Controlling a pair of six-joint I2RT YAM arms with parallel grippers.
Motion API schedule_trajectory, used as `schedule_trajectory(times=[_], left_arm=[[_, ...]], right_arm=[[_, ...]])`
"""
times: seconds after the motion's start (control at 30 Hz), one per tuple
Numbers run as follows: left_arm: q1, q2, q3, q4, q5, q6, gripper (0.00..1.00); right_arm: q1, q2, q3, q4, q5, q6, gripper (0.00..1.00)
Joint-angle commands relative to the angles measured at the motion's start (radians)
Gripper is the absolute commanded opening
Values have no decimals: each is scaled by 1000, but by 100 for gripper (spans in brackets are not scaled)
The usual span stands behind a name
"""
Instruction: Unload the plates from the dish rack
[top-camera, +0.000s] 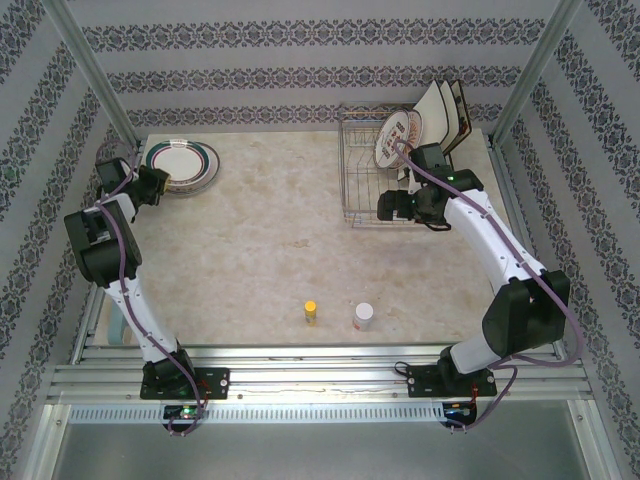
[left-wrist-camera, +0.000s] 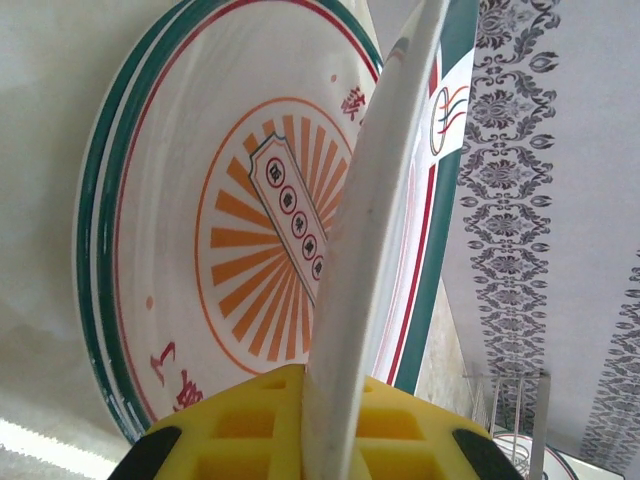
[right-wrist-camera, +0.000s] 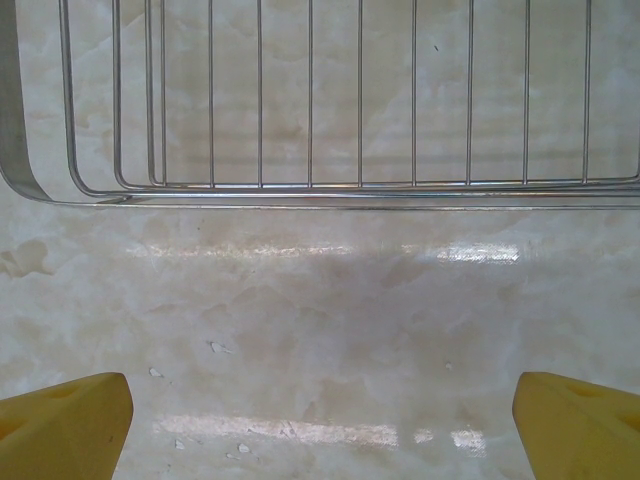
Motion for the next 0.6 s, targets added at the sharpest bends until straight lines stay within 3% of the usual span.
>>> schedule_trajectory(times=[0.0,0.37,0.57], left_arm=[[-13,34,52,-3,-2,29,0],[-30,65,109,-111,-22,69,0],[-35,63,155,-242,-50,153,15]], right_arm=[[4,16,31,4,-10,1,98],[3,28,57,-6,-12,-2,98],[6,27,61,-4,-14,-2,98]])
